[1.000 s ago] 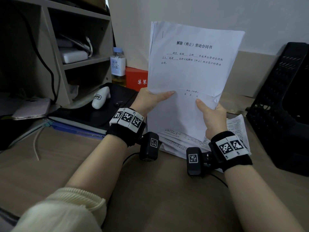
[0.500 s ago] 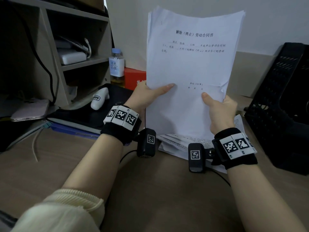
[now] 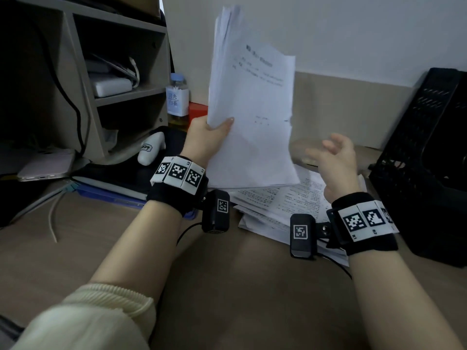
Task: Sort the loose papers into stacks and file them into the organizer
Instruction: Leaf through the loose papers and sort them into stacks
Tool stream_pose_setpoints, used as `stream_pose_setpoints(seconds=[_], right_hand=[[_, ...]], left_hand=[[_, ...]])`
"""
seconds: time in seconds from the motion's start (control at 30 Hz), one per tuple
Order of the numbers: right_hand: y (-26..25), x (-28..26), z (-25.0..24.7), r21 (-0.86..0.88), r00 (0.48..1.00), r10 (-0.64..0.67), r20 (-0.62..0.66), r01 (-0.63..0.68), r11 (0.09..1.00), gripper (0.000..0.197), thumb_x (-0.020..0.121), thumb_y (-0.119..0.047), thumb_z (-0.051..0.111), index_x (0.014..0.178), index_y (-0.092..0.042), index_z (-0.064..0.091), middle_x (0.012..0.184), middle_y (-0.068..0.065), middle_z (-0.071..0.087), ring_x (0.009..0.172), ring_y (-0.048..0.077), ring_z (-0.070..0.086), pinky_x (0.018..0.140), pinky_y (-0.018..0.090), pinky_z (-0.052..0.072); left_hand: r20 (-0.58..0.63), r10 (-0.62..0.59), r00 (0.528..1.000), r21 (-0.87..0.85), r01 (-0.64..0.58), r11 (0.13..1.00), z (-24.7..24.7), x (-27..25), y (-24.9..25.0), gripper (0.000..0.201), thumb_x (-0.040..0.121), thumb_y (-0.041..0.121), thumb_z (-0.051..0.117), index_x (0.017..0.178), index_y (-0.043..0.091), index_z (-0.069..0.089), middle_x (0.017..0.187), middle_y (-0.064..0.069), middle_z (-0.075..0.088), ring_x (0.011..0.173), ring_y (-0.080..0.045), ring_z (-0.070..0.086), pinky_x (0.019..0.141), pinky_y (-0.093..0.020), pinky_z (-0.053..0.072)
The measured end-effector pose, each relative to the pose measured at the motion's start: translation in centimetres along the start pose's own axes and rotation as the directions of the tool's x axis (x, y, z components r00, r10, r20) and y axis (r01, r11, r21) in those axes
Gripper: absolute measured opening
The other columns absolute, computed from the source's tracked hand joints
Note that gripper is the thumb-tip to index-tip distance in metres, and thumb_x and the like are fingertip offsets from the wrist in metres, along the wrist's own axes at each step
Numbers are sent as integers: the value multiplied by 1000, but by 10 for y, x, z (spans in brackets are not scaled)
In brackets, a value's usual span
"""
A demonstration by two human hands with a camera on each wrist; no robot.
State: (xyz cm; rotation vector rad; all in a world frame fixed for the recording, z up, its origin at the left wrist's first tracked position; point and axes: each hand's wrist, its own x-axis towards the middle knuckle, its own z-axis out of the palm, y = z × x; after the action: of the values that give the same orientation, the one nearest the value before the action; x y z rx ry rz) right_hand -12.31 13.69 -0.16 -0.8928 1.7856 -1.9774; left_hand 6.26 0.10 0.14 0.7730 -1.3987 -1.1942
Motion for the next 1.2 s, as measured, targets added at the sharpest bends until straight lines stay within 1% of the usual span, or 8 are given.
stream_pose_setpoints(seconds=[0.1,0.2,0.3,0.37,0.53,0.7,0.93,1.2], right_hand=[[6,0,3,-136,999,21,44,-15,991,62,83,-4,68,137,-16,41,135,-1,47,114,12,46,90,25,37],[11,-2,5,-330,984,69,162,-12,944,54,83,-9,70,131,-15,46,129,3,53,107,15,52,84,28,38],[14,-7,9,-556,893,262,367,-16,831,47,83,-20,73,125,-16,54,121,3,58,103,17,54,85,30,38],[16,-11,12,-663,824,366,433,16,748,46,82,-26,74,123,-20,57,121,2,59,105,17,54,90,29,38],[19,-14,21,-767,766,437,471,110,633,62,79,-22,76,135,-20,49,136,3,51,120,20,51,107,35,36],[18,-15,36,-848,708,514,484,235,475,80,76,-23,77,145,-20,38,148,3,41,134,22,39,107,31,33],[19,-13,39,-899,730,535,425,272,344,100,72,-33,81,152,-20,21,153,4,34,137,25,37,109,31,35],[22,-16,37,-915,756,515,403,332,228,91,77,-46,74,151,-21,26,150,3,39,134,24,40,106,29,35]], left_hand=[[-98,26,995,75,-19,997,-6,7,-2,15,86,25,71,95,12,70,92,-5,71,93,-28,69,88,-49,56],[-177,34,984,98,-17,995,-13,11,-2,26,84,28,71,101,9,71,96,-6,71,96,-28,69,89,-48,56],[-213,21,977,76,-4,997,-16,13,-2,32,80,32,70,104,11,72,95,-4,72,95,-27,69,88,-48,56],[-215,20,976,56,-8,998,-17,13,0,30,82,29,70,106,11,71,95,-4,71,95,-27,69,88,-48,56],[-193,8,981,26,-3,1000,-13,11,2,21,87,22,69,103,9,70,98,-7,70,99,-29,68,90,-48,55],[-164,1,986,20,2,1000,-10,9,3,16,88,22,69,98,10,69,96,-6,70,99,-30,68,91,-49,55],[-169,-4,986,-15,2,1000,-9,7,6,24,89,20,68,107,4,69,97,-4,69,100,-27,68,91,-46,55],[-166,10,986,-26,-15,1000,-8,6,7,22,89,17,68,106,3,69,91,-3,69,97,-27,68,91,-46,55]])
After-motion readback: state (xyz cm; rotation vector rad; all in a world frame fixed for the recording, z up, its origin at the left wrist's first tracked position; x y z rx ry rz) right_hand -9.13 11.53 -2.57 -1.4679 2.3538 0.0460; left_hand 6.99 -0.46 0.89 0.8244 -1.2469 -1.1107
